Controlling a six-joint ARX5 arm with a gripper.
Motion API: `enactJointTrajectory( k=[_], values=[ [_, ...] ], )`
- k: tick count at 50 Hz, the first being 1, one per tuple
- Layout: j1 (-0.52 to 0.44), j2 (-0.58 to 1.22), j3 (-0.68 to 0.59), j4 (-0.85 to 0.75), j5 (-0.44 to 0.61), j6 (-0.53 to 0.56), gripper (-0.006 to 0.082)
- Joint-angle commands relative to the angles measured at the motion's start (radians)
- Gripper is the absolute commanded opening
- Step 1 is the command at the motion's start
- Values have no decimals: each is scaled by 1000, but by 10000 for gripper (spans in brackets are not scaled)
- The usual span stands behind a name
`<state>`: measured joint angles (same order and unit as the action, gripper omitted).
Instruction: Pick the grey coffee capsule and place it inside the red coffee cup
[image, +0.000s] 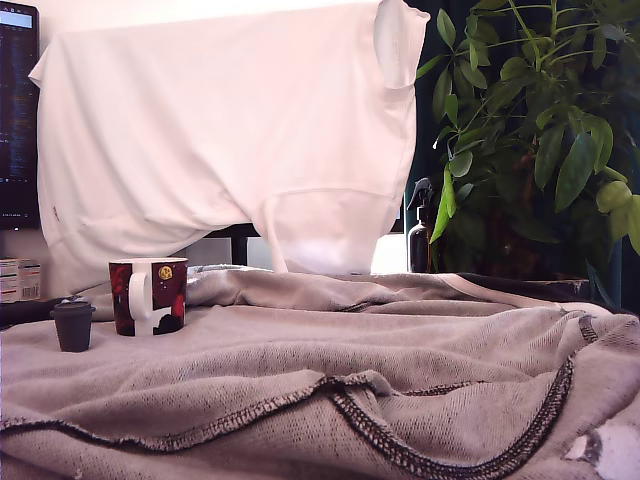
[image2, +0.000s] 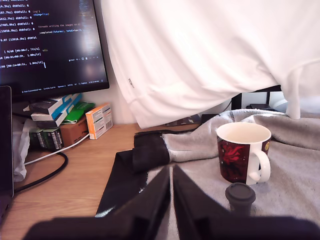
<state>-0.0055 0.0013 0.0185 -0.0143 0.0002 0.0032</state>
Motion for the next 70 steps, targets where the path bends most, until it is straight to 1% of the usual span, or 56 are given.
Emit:
enactJointTrajectory(
  k=[1, 17, 19, 27, 31, 34, 39, 44, 47, 48, 49, 50, 51, 53, 55, 57, 58, 59, 63, 67, 70],
  values=[
    [12, -14, -31, -19, 47, -158, -14],
    [12, -14, -31, -4, 52, -173, -14],
    [12, -14, -31, 30, 66, -196, -14],
    [8, -7, -31, 179, 198, -348, -14],
    [-1, 24, -29, 229, 246, -395, -14],
    [-11, 66, -20, 233, 274, -417, -14],
    [-37, 181, 8, 247, 312, -418, -14],
    [-72, 328, 29, 329, 319, -388, -14],
    [-98, 447, 43, 375, 318, -347, -9],
    [-107, 486, 47, 390, 315, -332, 5],
    [-115, 523, 50, 405, 314, -309, 40],
    [-123, 562, 53, 422, 314, -287, 100],
    [-131, 601, 54, 442, 314, -267, 184],
    [-149, 684, 56, 483, 301, -237, 398],
    [-161, 753, 61, 513, 278, -229, 563],
    [-168, 822, 72, 515, 253, -217, 702],
    [-171, 858, 77, 518, 242, -206, 740],
    [-173, 888, 82, 518, 230, -194, 758],
    [-177, 1004, 96, 559, 166, -158, 756],
    [-177, 1089, 97, 636, 130, -126, 756],
    [-177, 1144, 100, 698, 117, -122, 756]
  ],
)
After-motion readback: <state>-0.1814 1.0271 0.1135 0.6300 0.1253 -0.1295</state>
